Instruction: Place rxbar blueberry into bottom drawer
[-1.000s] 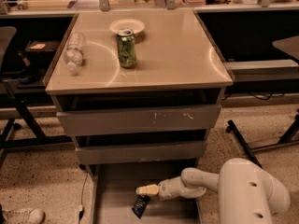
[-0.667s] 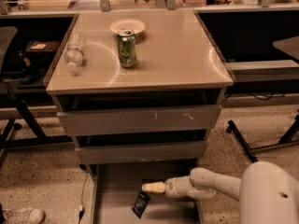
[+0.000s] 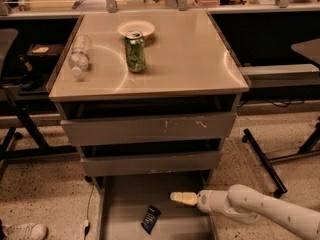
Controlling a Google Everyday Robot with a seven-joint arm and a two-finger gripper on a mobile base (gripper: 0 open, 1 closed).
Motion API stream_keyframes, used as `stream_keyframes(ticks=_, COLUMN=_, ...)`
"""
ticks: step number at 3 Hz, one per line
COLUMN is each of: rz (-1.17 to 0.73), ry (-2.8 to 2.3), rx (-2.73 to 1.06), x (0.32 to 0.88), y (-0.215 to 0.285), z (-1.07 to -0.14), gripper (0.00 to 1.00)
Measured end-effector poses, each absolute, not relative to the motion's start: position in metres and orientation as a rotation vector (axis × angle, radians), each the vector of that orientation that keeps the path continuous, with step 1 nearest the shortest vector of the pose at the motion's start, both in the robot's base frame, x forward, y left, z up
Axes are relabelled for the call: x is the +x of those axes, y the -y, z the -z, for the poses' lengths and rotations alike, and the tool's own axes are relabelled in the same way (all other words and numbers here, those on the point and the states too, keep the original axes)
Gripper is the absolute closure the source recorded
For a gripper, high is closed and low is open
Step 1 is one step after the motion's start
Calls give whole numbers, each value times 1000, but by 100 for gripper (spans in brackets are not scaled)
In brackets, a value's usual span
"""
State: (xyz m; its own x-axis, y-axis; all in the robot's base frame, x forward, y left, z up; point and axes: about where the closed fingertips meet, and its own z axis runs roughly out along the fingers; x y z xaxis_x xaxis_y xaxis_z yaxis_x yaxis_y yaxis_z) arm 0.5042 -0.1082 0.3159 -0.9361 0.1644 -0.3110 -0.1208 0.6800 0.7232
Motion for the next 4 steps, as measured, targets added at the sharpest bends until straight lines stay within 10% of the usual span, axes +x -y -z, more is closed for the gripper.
stream_keyframes(ticks=4, rz=-776, ry=-2419, rx=474, x=445, y=274, z=-390, gripper=0)
